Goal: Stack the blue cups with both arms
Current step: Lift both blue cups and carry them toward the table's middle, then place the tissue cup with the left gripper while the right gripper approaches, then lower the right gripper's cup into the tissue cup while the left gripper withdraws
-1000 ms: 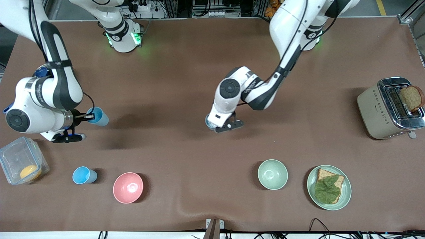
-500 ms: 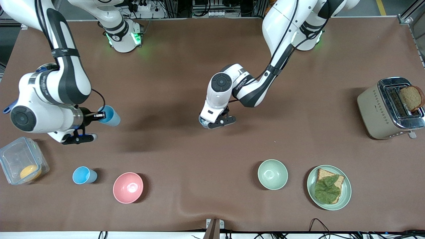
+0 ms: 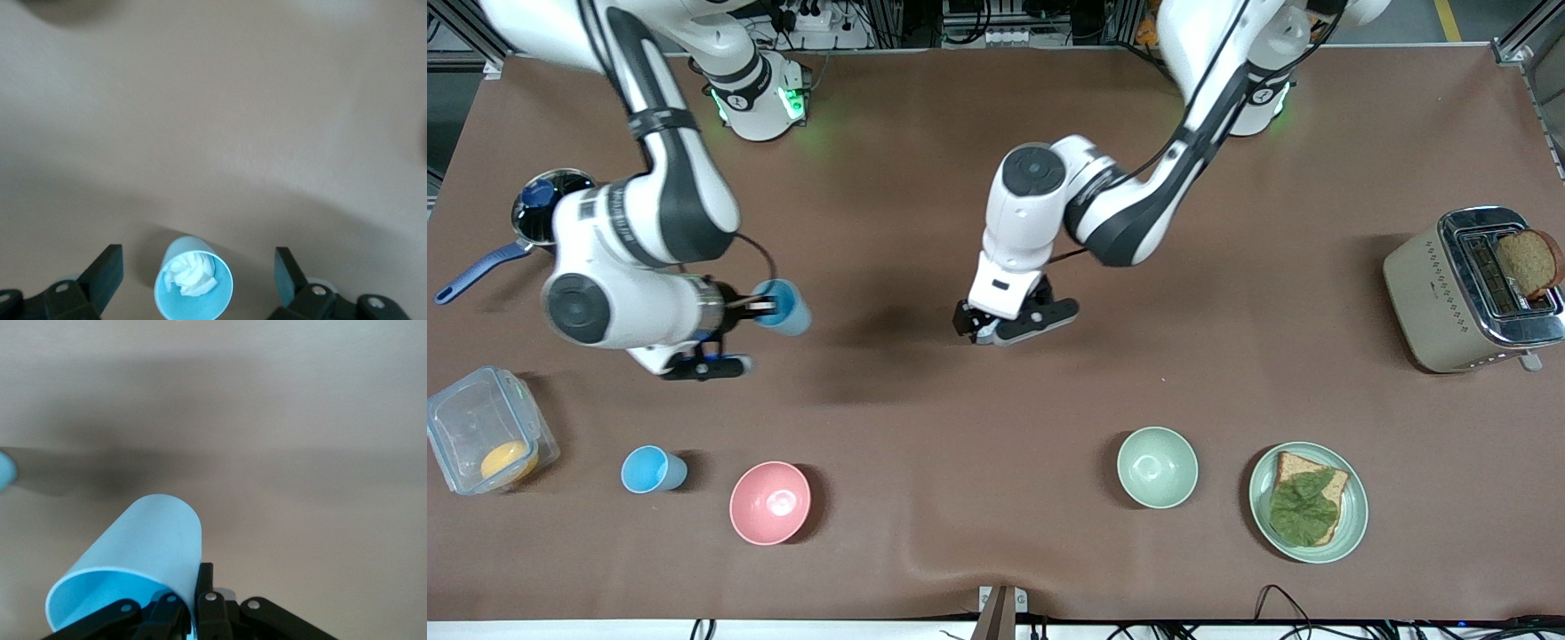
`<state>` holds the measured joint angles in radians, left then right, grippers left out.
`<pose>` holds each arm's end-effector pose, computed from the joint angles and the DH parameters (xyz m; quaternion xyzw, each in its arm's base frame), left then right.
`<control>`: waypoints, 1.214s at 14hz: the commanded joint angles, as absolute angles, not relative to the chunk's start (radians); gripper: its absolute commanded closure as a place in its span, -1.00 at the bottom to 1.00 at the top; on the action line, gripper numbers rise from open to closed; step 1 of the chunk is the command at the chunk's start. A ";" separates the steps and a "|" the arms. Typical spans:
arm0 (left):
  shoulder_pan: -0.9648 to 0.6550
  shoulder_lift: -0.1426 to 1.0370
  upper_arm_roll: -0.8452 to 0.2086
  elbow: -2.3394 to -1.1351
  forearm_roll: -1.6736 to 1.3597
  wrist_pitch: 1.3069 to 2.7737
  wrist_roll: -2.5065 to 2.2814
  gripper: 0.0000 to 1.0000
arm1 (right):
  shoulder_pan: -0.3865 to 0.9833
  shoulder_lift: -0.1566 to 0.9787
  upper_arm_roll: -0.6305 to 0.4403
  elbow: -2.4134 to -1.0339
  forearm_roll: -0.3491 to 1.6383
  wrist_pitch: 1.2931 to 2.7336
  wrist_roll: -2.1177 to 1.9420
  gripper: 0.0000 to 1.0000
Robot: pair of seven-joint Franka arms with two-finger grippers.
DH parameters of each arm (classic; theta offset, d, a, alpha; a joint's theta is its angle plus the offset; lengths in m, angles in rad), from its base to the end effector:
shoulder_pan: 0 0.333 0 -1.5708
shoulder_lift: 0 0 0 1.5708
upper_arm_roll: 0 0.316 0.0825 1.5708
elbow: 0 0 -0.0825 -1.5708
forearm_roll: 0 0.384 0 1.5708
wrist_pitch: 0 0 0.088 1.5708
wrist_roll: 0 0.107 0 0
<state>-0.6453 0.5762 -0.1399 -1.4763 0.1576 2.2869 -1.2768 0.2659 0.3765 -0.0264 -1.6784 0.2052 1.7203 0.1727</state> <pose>0.5322 -0.5001 0.3677 0.9691 0.2136 0.0864 0.0882 0.5975 0.1668 0.3625 -0.9819 -0.0010 0.1809 0.0566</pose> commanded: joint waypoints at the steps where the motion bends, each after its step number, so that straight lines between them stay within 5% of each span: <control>1: -0.605 0.486 -0.135 -1.505 0.207 2.227 -1.295 -1.00 | 0.366 0.471 -0.037 -1.591 0.281 1.732 0.325 1.00; 11: -0.364 0.281 -0.152 -1.503 0.170 1.912 -0.878 -1.00 | 0.639 0.633 -0.037 -1.407 0.348 1.859 0.869 1.00; 17: -0.270 0.236 -0.144 -1.500 0.130 1.790 -0.562 -1.00 | 0.646 0.667 -0.037 -1.401 0.405 1.921 0.877 1.00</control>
<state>-0.2871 0.2629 -0.1355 -1.4792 0.1501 1.8239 -0.6270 0.6443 0.6426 -0.0317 -1.4351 0.3593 1.9204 0.8622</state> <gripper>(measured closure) 0.000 0.952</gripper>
